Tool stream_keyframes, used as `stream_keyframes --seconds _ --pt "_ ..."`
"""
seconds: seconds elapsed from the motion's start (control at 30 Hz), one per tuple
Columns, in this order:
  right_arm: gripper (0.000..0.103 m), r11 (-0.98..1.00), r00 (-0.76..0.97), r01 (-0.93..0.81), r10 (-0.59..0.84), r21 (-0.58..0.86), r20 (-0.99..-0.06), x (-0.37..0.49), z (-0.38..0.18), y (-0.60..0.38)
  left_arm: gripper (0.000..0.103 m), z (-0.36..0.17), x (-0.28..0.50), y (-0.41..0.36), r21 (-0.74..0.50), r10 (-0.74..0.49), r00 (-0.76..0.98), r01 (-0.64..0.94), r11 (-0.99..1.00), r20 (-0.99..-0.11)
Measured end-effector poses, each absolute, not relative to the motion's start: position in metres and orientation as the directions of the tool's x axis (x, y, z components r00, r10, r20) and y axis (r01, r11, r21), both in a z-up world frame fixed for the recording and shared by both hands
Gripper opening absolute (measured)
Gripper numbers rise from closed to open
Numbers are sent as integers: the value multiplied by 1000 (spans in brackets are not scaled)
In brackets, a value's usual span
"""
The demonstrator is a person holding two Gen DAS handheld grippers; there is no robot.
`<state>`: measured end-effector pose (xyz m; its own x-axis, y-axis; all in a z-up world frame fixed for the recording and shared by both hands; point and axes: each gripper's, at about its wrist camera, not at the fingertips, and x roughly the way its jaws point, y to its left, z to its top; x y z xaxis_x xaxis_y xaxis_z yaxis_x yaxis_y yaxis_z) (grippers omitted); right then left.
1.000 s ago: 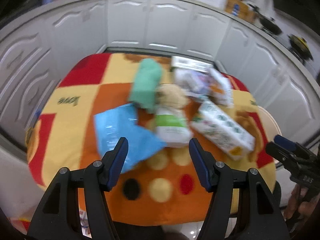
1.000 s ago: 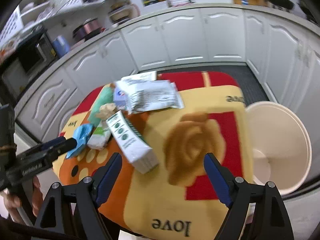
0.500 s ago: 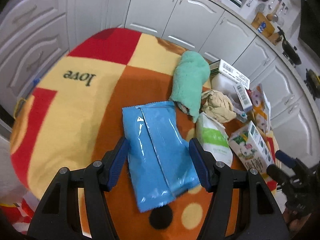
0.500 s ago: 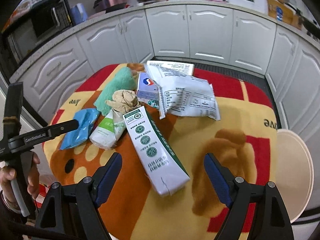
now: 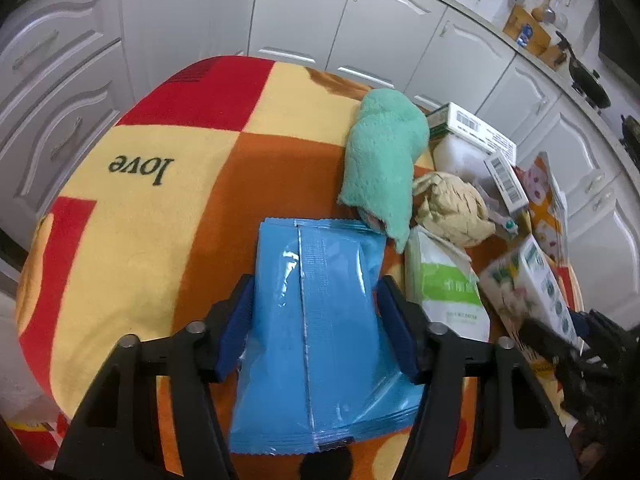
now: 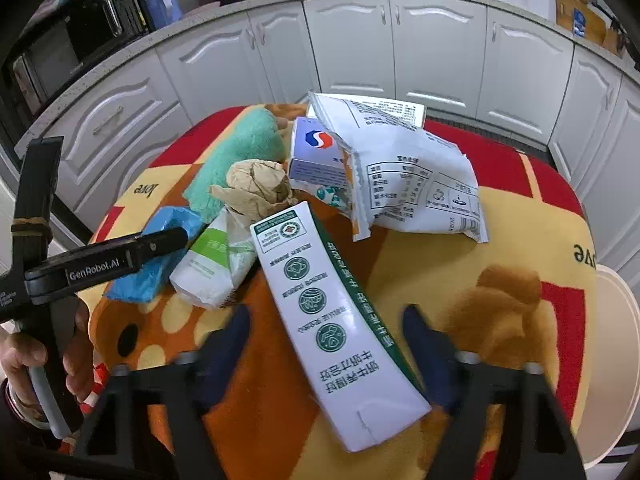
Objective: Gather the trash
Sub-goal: 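Grasp the blue wrapper with the left tool while the right tool grasps the milk carton, then carry wrapper and carton over the beige bin and open both tools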
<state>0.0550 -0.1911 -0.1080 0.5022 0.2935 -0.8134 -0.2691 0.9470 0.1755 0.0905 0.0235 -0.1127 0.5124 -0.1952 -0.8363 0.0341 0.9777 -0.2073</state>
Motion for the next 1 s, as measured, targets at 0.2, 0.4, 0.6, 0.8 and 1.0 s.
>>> stream_keyframes --seconds 0.2,0.4,0.6,0.8,1.0 --pt "42 941 526 -284 315 187 -790 37 -99 -194 42 -94 70 23 -173 -189 532 81 982 -825" --pt "42 938 575 -265 341 224 -744 16 -76 -208 42 -60 49 13 -176 -213 588 120 977 -780" --pt "42 945 621 -238 325 224 -713 0 -59 -220 42 -41 36 -17 -165 -244 610 184 969 -754" --pt "39 955 656 -178 295 237 -695 -11 -49 -253 42 -32 30 -59 -145 -279 611 261 954 -741" --pt "39 957 641 -127 281 262 -714 -16 -54 -275 42 -33 29 -84 -129 -290 608 295 947 -739"
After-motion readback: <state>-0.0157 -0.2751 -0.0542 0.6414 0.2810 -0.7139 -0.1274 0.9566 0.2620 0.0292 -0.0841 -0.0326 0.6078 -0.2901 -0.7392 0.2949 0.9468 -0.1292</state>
